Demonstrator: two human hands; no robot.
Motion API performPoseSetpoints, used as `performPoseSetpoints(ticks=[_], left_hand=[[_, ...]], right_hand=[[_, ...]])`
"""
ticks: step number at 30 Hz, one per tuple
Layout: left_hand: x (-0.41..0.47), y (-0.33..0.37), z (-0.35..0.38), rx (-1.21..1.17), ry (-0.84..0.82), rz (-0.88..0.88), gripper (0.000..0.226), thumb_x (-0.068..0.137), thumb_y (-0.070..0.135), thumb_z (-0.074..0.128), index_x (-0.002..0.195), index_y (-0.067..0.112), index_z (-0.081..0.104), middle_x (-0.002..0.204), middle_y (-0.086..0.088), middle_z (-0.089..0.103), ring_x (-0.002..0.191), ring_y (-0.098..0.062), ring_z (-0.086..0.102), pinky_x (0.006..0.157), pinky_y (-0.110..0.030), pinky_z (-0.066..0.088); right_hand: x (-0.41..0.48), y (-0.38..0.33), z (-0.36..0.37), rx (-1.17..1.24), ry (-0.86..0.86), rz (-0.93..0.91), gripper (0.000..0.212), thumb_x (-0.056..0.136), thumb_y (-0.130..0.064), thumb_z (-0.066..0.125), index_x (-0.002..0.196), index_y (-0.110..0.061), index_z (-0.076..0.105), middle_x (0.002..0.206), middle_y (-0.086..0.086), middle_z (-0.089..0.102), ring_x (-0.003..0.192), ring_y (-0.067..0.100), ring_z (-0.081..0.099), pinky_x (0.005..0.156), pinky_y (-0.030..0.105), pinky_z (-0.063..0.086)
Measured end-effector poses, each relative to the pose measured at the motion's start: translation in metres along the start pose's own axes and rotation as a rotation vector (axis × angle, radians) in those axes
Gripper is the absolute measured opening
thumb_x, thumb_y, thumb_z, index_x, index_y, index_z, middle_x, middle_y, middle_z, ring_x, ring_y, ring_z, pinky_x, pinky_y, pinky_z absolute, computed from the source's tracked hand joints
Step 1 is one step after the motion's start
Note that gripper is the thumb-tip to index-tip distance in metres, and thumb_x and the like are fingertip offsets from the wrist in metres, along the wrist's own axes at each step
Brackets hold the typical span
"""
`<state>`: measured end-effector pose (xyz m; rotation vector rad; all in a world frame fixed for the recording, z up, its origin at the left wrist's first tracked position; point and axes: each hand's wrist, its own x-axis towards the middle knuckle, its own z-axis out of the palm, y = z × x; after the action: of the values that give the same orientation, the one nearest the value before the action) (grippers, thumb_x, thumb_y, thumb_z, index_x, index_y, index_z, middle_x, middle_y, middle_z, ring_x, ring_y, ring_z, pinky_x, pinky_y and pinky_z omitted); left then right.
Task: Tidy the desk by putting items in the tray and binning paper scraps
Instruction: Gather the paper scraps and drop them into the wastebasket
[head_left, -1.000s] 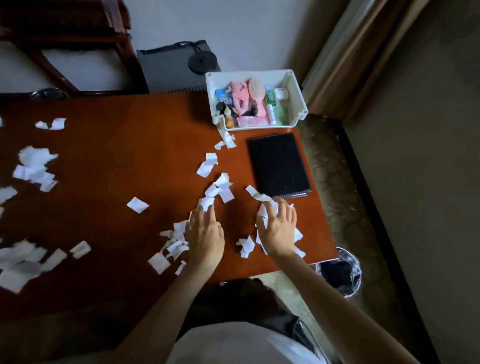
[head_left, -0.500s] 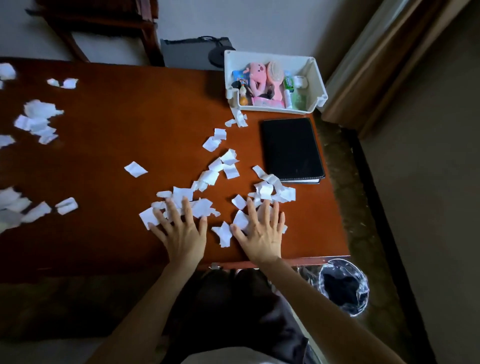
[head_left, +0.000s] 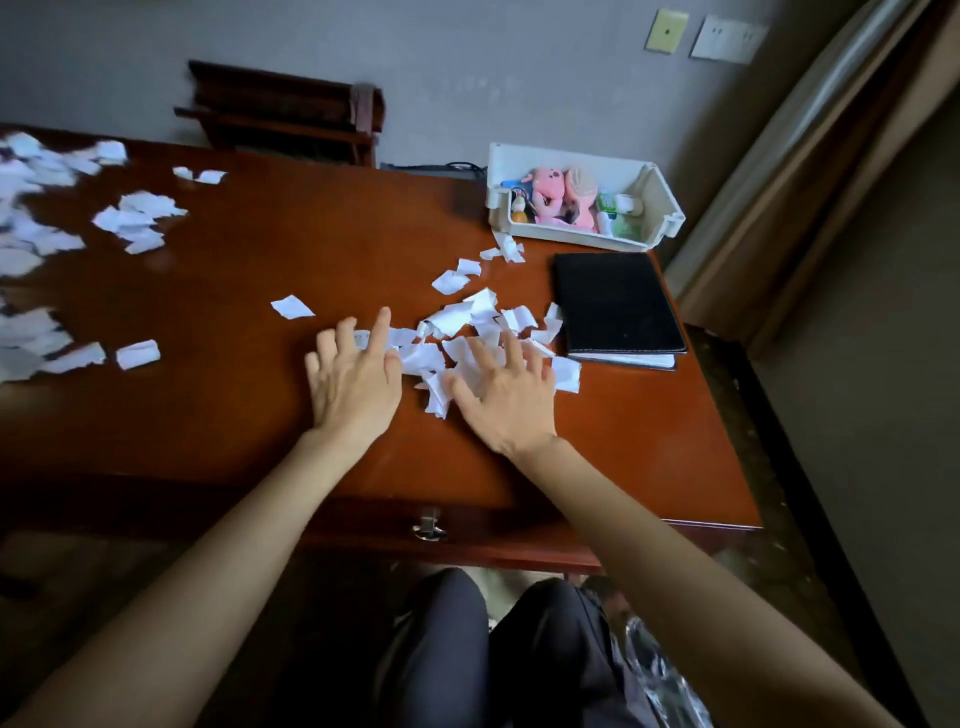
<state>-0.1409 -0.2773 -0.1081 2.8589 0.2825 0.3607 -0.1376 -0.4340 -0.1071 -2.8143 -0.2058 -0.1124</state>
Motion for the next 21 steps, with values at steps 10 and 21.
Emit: performPoseSetpoints(ticks=[10,21], left_hand=[[0.013,0.001,0.019,0.055,-0.061,0.060,0.047,0.095,0.046,0.040,0.135,0.022,0.045,0.132,-0.006,0.044,0.118,-0.029,0.039,0.097,-0.038,0.033],[0.012,0.017,0.013,0.068,-0.007,0.059,0.021,0.100,0.012,0.038,0.117,0.005,0.047,0.116,-0.015,0.059,0.107,-0.034,0.060,0.077,-0.041,0.048]], right_hand=[[0.015,0.001,0.009,-0.082,0.002,-0.105,0.049,0.096,-0.047,0.037,0.137,-0.021,0.039,0.139,0.013,0.038,0.128,0.032,0.035,0.103,0.041,0.034],[0.023,0.004,0.004,0.078,0.063,-0.064,0.032,0.093,-0.003,0.049,0.125,-0.004,0.043,0.136,0.018,0.045,0.101,0.033,0.063,0.084,0.034,0.053]])
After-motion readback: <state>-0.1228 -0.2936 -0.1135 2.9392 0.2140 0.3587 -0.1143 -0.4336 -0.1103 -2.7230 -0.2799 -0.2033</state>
